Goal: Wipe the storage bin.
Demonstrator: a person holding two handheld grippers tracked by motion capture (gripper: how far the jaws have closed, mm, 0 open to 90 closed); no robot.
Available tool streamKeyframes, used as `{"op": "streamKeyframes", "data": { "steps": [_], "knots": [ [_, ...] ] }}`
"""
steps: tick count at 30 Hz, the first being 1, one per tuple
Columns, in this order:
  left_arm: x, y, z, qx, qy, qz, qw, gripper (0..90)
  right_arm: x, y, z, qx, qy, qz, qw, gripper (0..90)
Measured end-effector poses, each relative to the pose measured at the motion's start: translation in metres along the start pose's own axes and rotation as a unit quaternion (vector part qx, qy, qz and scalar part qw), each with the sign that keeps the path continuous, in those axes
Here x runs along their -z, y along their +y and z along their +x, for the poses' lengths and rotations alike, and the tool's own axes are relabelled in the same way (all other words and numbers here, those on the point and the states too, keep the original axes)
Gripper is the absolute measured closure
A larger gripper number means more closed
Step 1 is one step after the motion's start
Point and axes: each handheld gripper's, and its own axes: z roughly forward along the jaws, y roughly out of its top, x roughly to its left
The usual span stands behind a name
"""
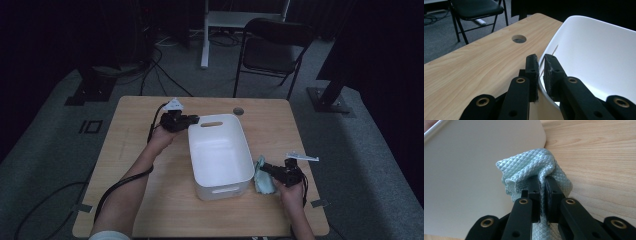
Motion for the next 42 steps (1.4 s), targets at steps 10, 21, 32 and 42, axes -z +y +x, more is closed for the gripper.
{"op": "streamKeyframes", "data": {
  "steps": [10,21,32,42],
  "knots": [
    [-0.003,0.006,0.000,-0.004,-0.009,-0.007,0.9999,74.1,0.000,0.000,0.000,-0.001,0.000,0.000,1.0000,84.6],
    [-0.008,0.009,0.003,0.001,-0.017,0.003,0.9998,79.2,0.003,0.000,-0.002,-0.003,-0.001,-0.002,1.0000,84.6],
    [0.016,-0.005,-0.001,-0.001,-0.007,0.001,1.0000,85.6,0.001,0.000,-0.003,-0.005,-0.002,-0.002,1.0000,84.6],
    [0.049,-0.024,-0.009,0.023,0.043,-0.005,0.9988,85.0,0.000,0.001,-0.002,-0.008,-0.004,-0.003,1.0000,84.6]
  ]
}}
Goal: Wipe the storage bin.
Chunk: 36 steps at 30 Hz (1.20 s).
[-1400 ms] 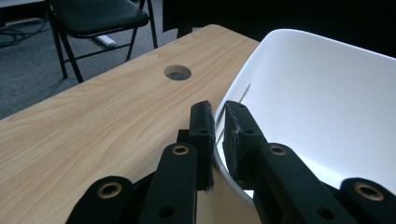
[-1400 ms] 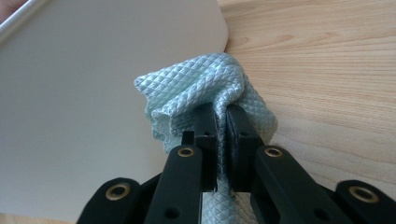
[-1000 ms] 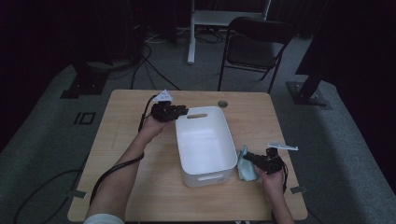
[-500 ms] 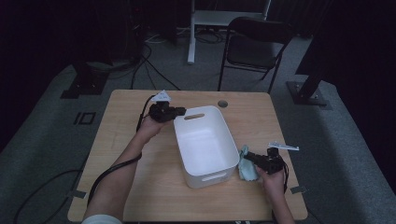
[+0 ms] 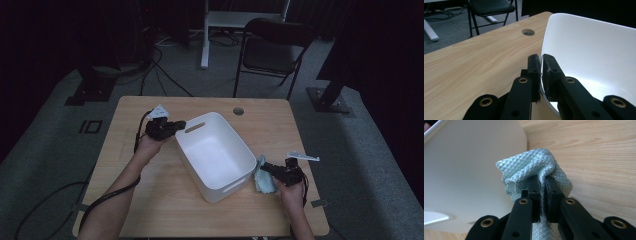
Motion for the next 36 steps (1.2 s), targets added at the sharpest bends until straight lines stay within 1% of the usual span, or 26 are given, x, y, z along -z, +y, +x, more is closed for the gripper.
{"op": "streamKeyframes", "data": {
  "steps": [3,7,8,9,10,11,13,15,17,18,19,20,24,25,26,28,31,33,36],
  "knots": [
    [0.003,-0.001,0.001,-0.003,0.000,0.003,1.0000,84.5,-0.001,0.000,0.000,-0.001,0.000,0.000,1.0000,84.6],
    [0.001,0.001,0.001,-0.010,0.001,0.006,0.9999,84.0,-0.001,0.001,0.002,0.001,0.001,0.000,1.0000,84.6],
    [-0.002,0.003,0.003,-0.012,0.000,0.008,0.9999,81.1,-0.001,0.001,0.002,0.001,0.001,0.000,1.0000,84.6],
    [-0.003,0.003,0.004,-0.011,-0.001,0.006,0.9999,80.6,-0.001,0.000,0.002,0.000,0.000,0.001,1.0000,84.6],
    [-0.004,0.003,0.005,-0.004,-0.006,0.005,1.0000,79.3,-0.001,0.000,0.001,0.000,0.001,0.001,1.0000,84.6],
    [-0.004,0.003,0.005,-0.004,-0.006,0.005,1.0000,79.3,-0.001,0.000,0.001,0.001,0.000,0.001,1.0000,84.6],
    [-0.008,0.003,0.008,0.004,-0.016,0.005,0.9999,79.2,-0.001,0.000,0.000,-0.001,0.001,0.001,1.0000,84.6],
    [-0.011,0.002,0.009,0.004,-0.020,0.007,0.9998,79.4,-0.001,0.000,0.000,0.000,0.000,0.002,1.0000,84.6],
    [-0.012,0.001,0.008,0.004,-0.023,0.007,0.9997,83.0,-0.001,0.000,-0.001,-0.001,0.000,0.001,1.0000,84.6],
    [-0.012,0.000,0.007,0.003,-0.019,0.007,0.9998,85.8,0.000,0.000,-0.001,-0.001,0.000,0.000,1.0000,84.6],
    [-0.011,0.000,0.005,-0.002,-0.010,0.008,0.9999,86.0,0.000,0.000,-0.001,-0.001,0.000,0.000,1.0000,84.6],
    [-0.010,0.000,0.004,-0.002,-0.008,0.009,0.9999,86.6,0.000,0.000,-0.001,0.000,0.000,0.000,1.0000,84.6],
    [-0.002,-0.002,0.003,0.000,0.011,0.013,0.9999,87.5,0.001,0.000,-0.001,-0.001,0.001,-0.001,1.0000,84.6],
    [-0.002,-0.002,0.003,0.000,0.011,0.013,0.9999,87.6,0.001,0.000,-0.001,0.000,0.000,-0.001,1.0000,84.6],
    [0.002,-0.004,0.002,0.003,0.021,0.014,0.9997,87.7,0.001,0.000,-0.001,-0.001,0.001,-0.001,1.0000,84.6],
    [0.007,-0.007,0.002,0.008,0.027,0.014,0.9995,87.7,0.001,0.000,0.000,-0.001,0.001,-0.002,1.0000,84.6],
    [0.015,-0.011,0.003,0.016,0.041,0.012,0.9990,87.7,0.001,0.001,0.000,0.000,0.001,-0.002,1.0000,84.6],
    [0.019,-0.013,0.002,0.024,0.053,0.011,0.9982,87.7,0.001,0.000,0.000,0.000,0.002,-0.002,1.0000,84.6],
    [0.026,-0.016,0.002,0.033,0.065,0.010,0.9973,87.7,0.000,0.000,0.001,0.001,0.001,-0.001,1.0000,84.6]
  ]
}}
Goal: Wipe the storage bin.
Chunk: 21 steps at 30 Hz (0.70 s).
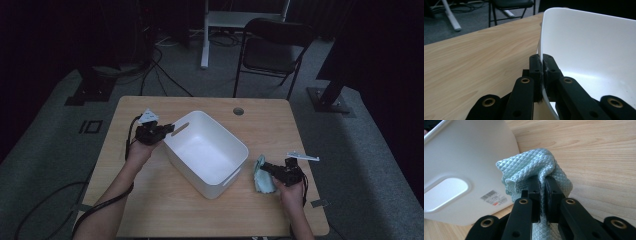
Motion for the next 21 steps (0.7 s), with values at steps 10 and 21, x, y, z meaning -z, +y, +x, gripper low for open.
{"op": "streamKeyframes", "data": {
  "steps": [10,21],
  "knots": [
    [0.022,-0.014,-0.013,0.024,0.034,-0.003,0.9991,87.2,0.000,0.000,0.002,0.002,0.002,-0.001,1.0000,84.6],
    [0.042,-0.028,-0.022,0.044,0.045,-0.012,0.9980,85.1,-0.004,0.000,0.006,0.007,0.004,0.005,1.0000,84.6]
  ]
}}
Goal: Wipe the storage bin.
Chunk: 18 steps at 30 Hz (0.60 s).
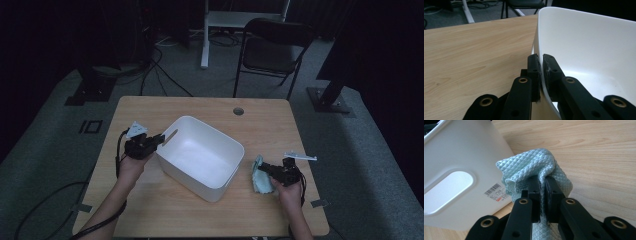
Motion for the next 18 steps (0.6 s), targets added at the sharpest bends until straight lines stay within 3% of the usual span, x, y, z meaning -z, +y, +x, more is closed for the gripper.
{"op": "streamKeyframes", "data": {
  "steps": [5,8,10,18],
  "knots": [
    [0.004,-0.005,-0.002,0.003,-0.004,-0.008,1.0000,81.9,-0.001,0.001,0.005,0.006,0.006,0.001,1.0000,84.6],
    [0.002,-0.005,-0.006,-0.013,0.015,-0.006,0.9998,83.3,0.001,0.004,0.012,0.012,0.019,-0.006,0.9997,84.6],
    [0.000,-0.003,-0.011,-0.020,0.034,-0.002,0.9992,86.1,0.005,0.007,0.020,0.020,0.032,-0.013,0.9992,84.6],
    [-0.002,-0.003,-0.014,-0.005,0.047,-0.004,0.9989,87.1,0.015,0.017,0.049,0.038,0.095,-0.039,0.9939,84.6]
  ]
}}
